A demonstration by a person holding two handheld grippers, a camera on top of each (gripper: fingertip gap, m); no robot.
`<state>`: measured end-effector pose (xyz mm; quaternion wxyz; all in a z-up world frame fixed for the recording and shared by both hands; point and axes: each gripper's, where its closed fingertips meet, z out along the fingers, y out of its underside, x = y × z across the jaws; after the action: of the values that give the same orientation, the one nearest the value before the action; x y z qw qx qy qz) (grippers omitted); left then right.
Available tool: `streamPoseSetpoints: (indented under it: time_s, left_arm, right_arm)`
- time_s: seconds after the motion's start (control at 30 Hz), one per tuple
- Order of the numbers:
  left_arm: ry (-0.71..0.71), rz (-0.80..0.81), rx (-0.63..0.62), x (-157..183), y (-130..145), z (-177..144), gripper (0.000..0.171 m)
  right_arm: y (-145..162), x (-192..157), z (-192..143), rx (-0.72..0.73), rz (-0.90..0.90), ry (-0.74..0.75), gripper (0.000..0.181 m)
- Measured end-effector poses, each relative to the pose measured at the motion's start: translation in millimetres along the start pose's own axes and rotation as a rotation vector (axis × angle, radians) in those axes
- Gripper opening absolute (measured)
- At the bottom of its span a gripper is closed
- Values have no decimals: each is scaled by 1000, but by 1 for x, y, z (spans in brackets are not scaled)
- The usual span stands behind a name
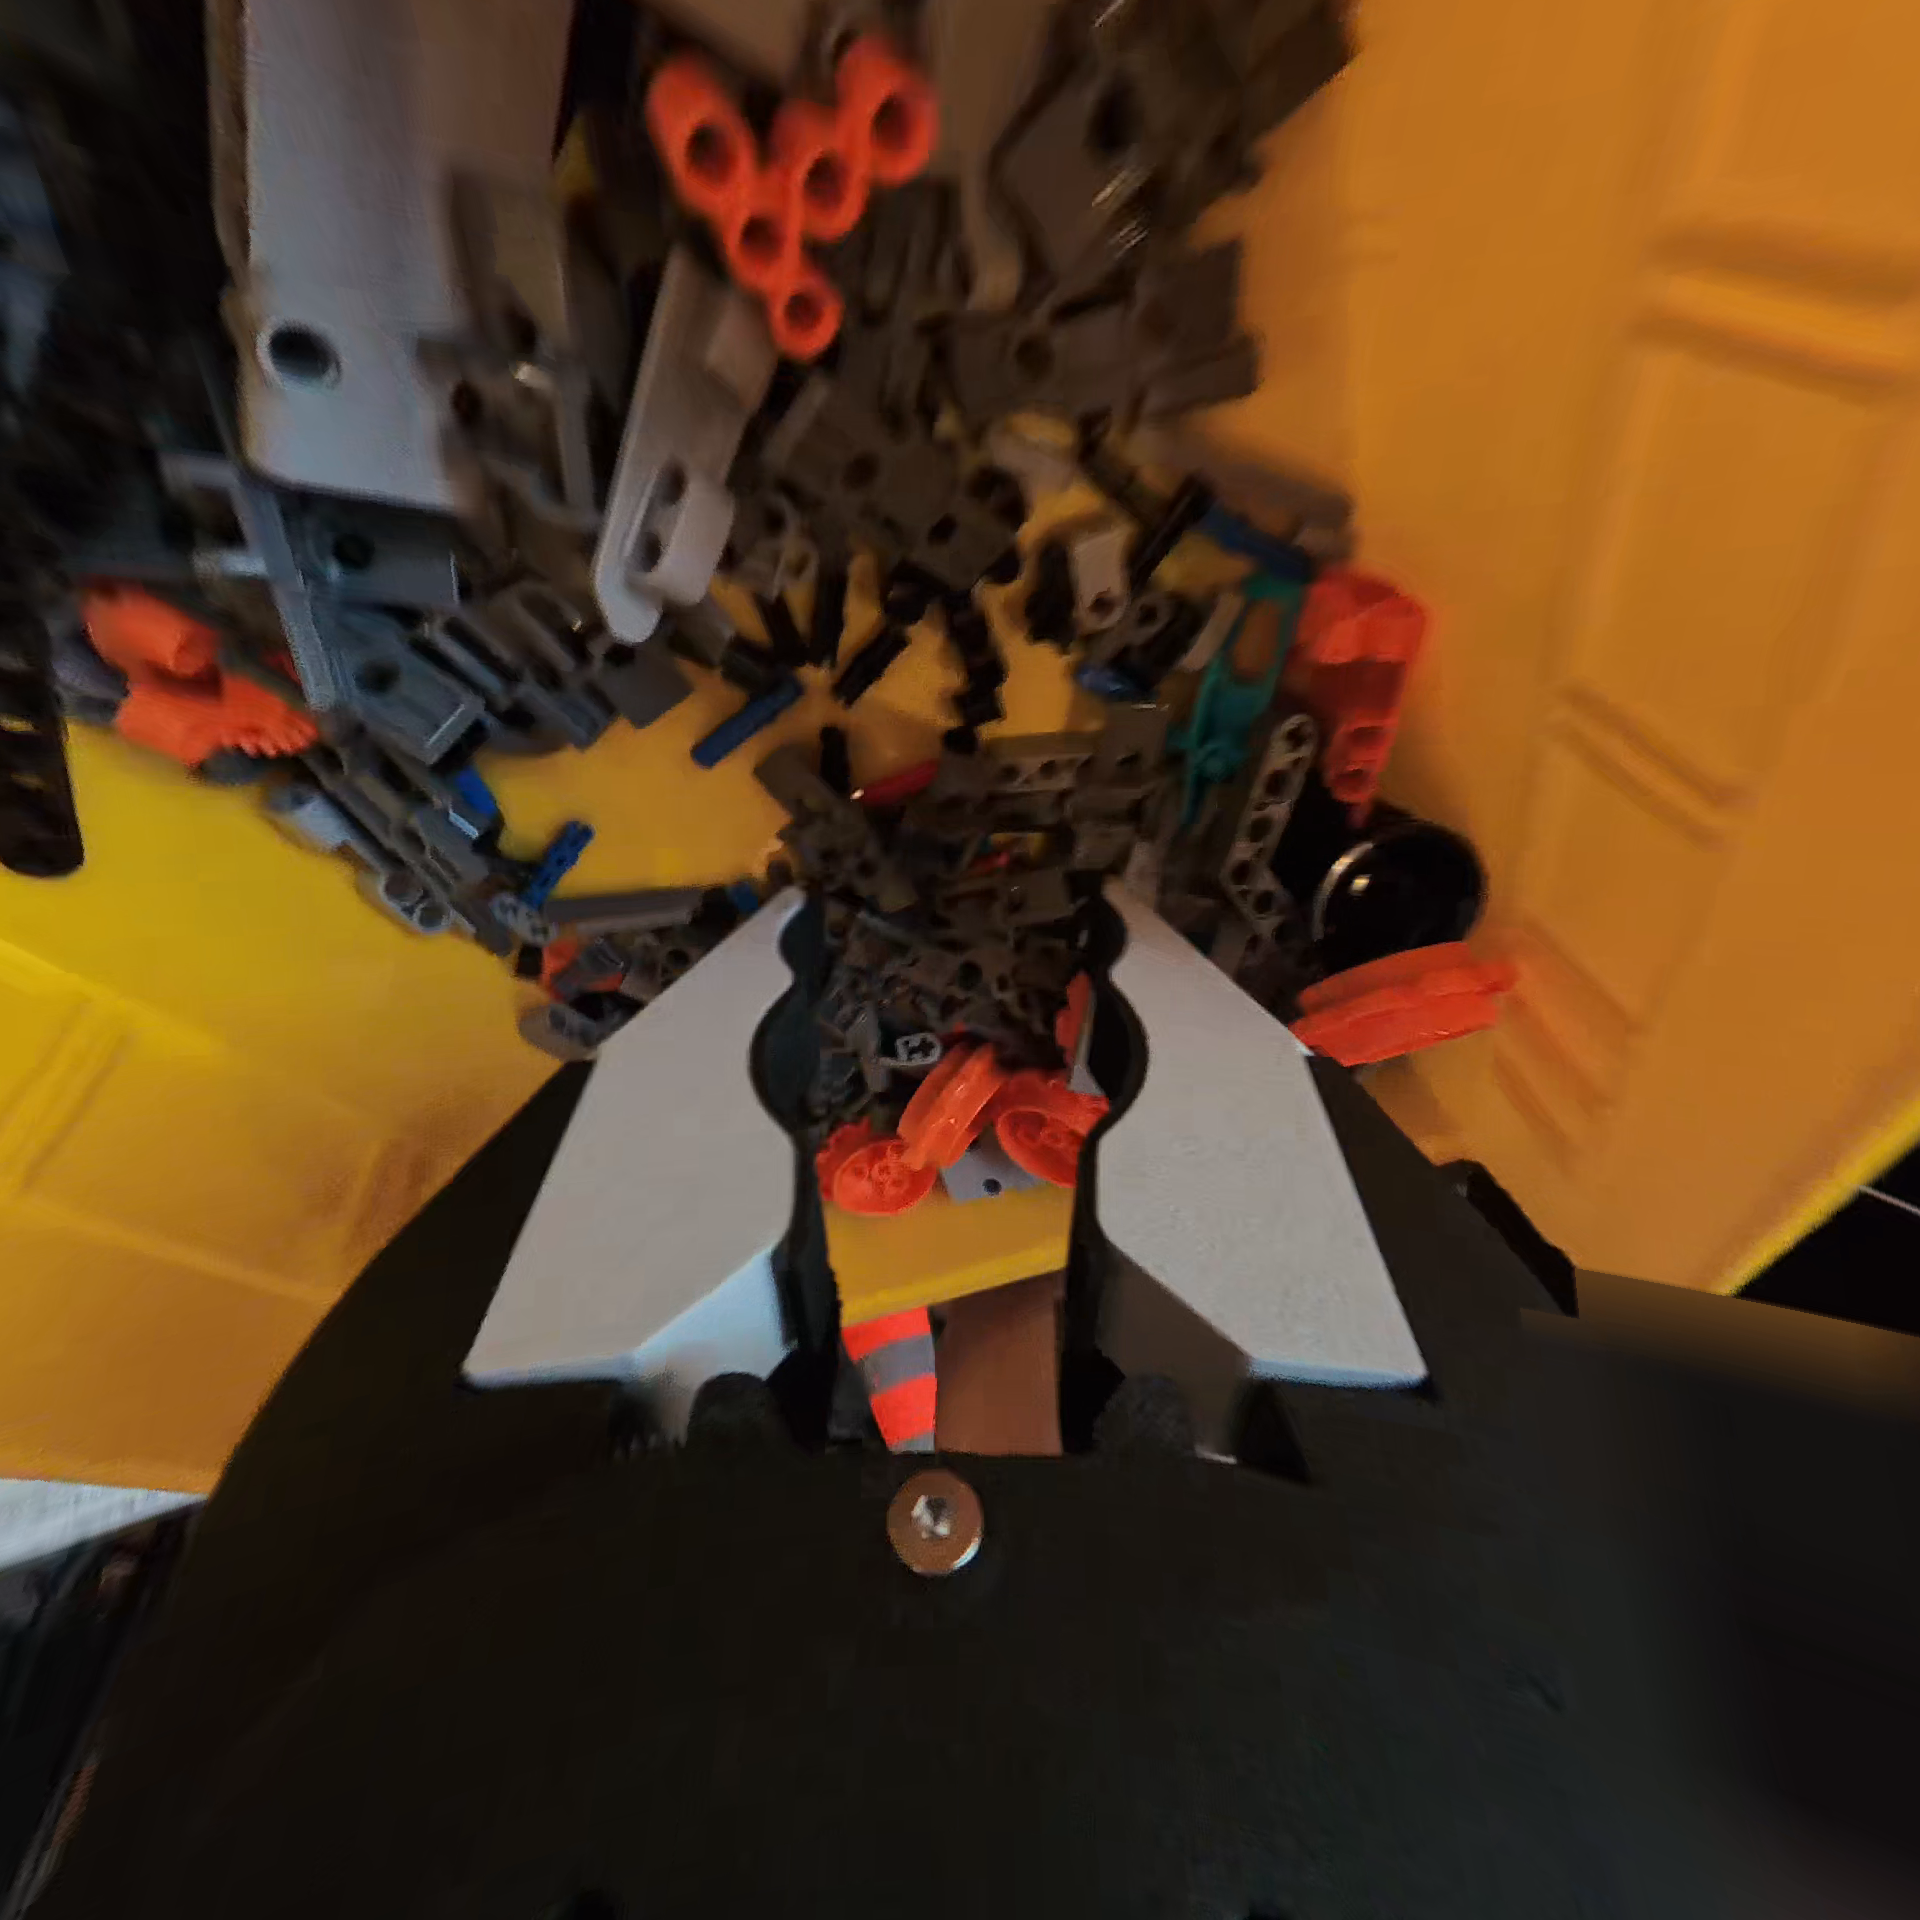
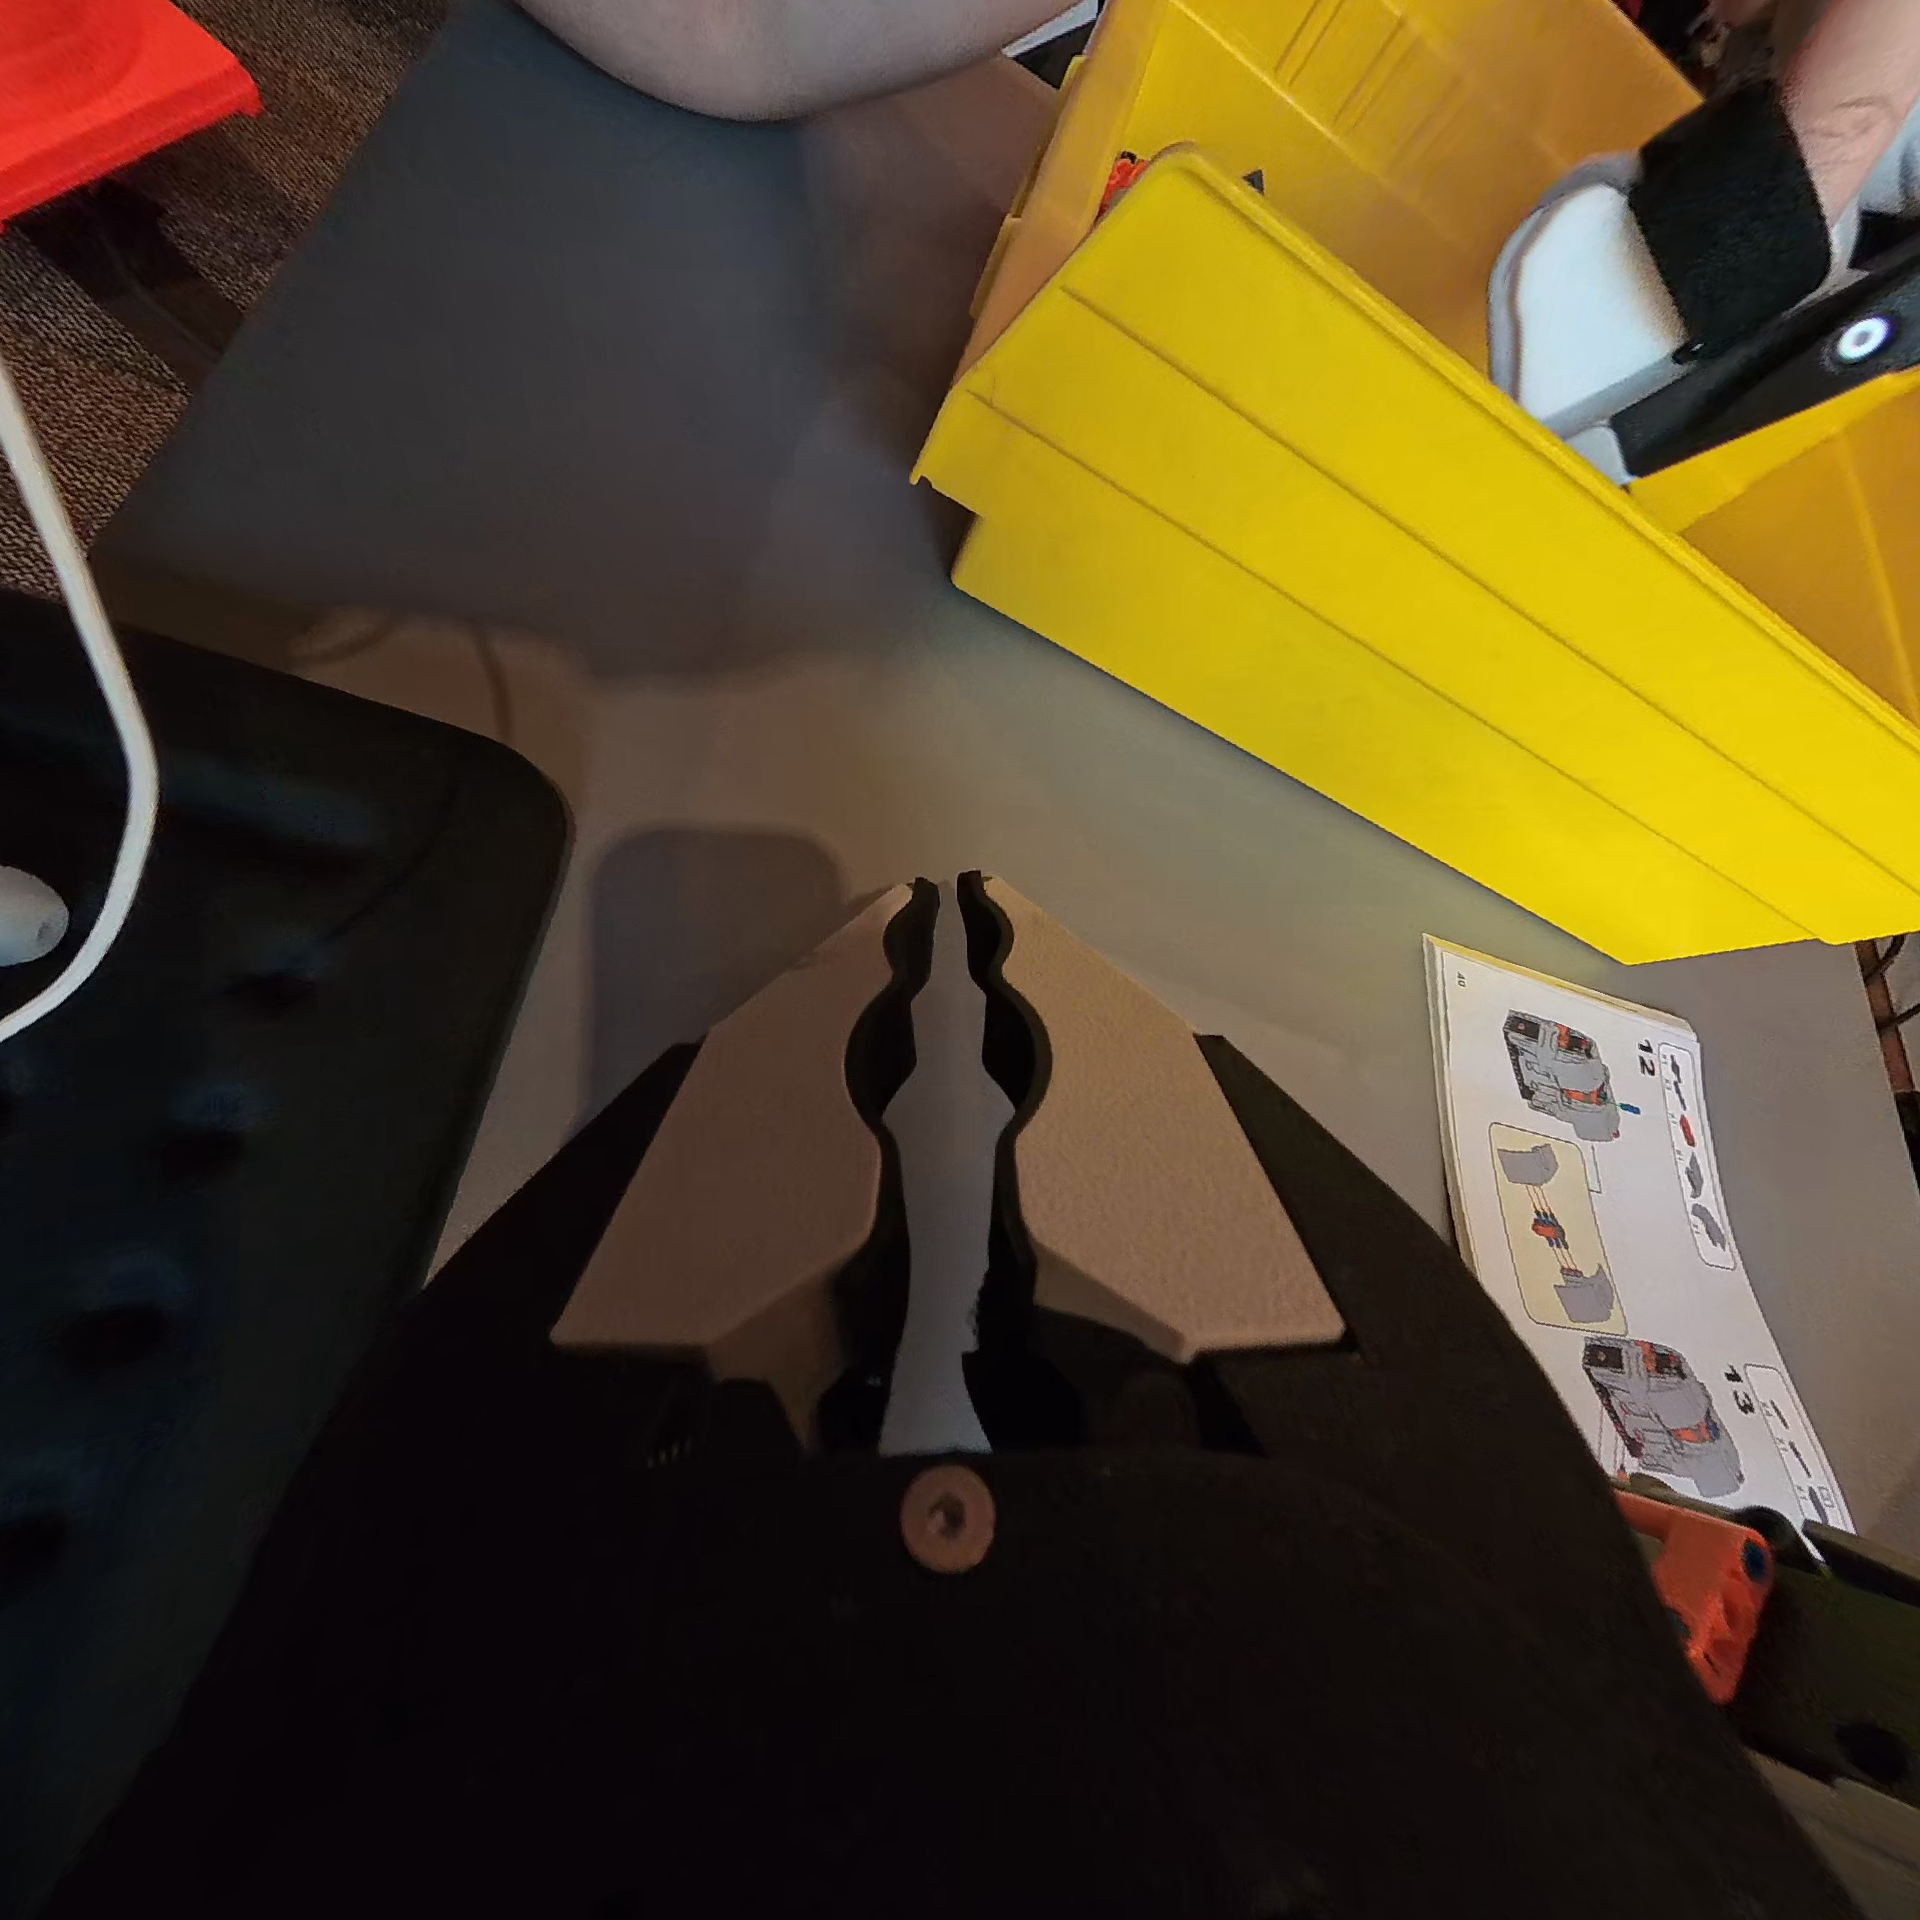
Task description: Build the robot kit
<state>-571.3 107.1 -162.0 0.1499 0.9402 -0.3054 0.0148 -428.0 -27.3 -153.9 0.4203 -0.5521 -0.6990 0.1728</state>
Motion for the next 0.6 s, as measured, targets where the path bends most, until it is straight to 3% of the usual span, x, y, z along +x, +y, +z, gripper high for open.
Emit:
streamPoseSetpoints:
  time_s: [0.2, 0.43, 0.47, 0.6]
  left_arm:
    - [-36, -63, -90, -14, 5, 14, 65]
    - [-69, 22, -100, -9, 0, 16, 41]
    - [-72, 29, -104, -9, 1, 16, 30]
    - [-80, 42, -108, -10, 1, 16, 28]
  right_arm:
    - [1, -1, 1, -8, -5, -4, 4]
    - [2, -2, 1, -14, -8, -7, 4]
    - [2, -2, 1, -14, -7, -8, 4]
    - [3, -3, 1, -17, -10, -10, 4]
